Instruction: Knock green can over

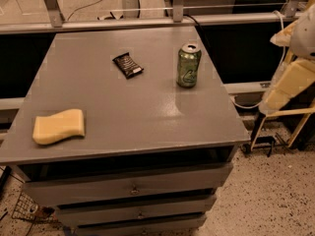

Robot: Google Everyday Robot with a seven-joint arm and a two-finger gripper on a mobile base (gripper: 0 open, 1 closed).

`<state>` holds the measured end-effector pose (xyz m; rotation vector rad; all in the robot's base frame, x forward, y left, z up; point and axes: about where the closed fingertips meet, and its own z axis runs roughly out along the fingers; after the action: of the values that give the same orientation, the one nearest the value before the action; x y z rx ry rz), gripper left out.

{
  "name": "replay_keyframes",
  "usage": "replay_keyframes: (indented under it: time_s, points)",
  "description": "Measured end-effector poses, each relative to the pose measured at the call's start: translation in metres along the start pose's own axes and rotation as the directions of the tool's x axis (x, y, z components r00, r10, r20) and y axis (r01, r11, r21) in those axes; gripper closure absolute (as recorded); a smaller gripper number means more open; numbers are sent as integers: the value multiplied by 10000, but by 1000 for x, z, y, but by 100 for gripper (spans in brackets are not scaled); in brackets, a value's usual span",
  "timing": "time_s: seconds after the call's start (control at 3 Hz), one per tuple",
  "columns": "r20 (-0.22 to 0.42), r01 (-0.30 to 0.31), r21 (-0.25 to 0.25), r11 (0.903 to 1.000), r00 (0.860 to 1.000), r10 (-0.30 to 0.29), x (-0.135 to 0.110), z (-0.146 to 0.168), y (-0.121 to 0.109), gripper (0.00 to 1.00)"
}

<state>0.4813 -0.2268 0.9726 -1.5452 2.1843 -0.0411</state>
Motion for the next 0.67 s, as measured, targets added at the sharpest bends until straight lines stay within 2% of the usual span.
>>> replay_keyframes:
  time_s: [0.33, 0.67]
  points:
    - [1562, -1387, 26, 9903, 9782, 1365, -20, 34, -53, 0]
    - [2264, -2248, -357, 9738, 9472, 2269, -46, 58, -79, 0]
